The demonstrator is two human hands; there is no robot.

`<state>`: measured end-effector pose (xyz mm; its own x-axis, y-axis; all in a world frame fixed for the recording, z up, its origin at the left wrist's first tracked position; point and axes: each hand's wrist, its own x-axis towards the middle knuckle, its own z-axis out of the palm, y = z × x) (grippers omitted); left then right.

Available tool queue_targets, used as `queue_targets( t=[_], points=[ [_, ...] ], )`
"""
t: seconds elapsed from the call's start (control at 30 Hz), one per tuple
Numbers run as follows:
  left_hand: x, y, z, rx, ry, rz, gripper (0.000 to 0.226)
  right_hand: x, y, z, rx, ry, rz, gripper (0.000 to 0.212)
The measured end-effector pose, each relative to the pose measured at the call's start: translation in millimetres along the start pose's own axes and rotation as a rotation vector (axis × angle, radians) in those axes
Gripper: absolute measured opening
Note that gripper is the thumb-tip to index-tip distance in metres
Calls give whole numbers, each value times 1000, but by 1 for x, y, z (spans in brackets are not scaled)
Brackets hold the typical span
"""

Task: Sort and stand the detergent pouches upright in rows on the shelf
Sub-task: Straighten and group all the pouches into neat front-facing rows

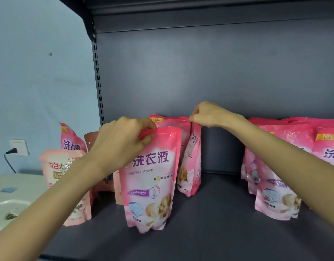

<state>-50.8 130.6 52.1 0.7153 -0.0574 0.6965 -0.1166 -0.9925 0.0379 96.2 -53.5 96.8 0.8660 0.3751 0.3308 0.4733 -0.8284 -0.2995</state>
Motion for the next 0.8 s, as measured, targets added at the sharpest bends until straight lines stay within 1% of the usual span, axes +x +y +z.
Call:
queue_targets(
  t=[0.07, 0.17, 0.3, 0.37, 0.47, 0.6, 0.73, 0.8],
  points=[
    [-1, 0, -1, 7, -22, -13, 24, -3, 0, 1, -55, -24, 16, 11],
    [-2, 0, -2, -3, -17, -26, 25, -1, 9, 8, -120, 2, 36, 28],
    [-2, -2, -2, -28, 4, -42, 19, -2, 24, 11, -184, 129, 76, 30],
    [-2, -3, -3, -33, 1, -49, 17, -4, 33, 8, -148, 147, 86, 30],
    [-2, -5, -4, -57, 5, -55, 16, -8, 42, 3, -26, 156, 80, 26],
    [-3, -5, -3, -80, 20, -56, 15, -12, 42, -2, 105, 158, 33, 35],
    [-4, -6, -2, -106, 35, -48, 15, -20, 43, -8, 50, 127, -44, 26],
    [-4, -6, 0, -161, 37, -59, 15, -25, 44, -12, 30, 84, -58, 25]
  ],
)
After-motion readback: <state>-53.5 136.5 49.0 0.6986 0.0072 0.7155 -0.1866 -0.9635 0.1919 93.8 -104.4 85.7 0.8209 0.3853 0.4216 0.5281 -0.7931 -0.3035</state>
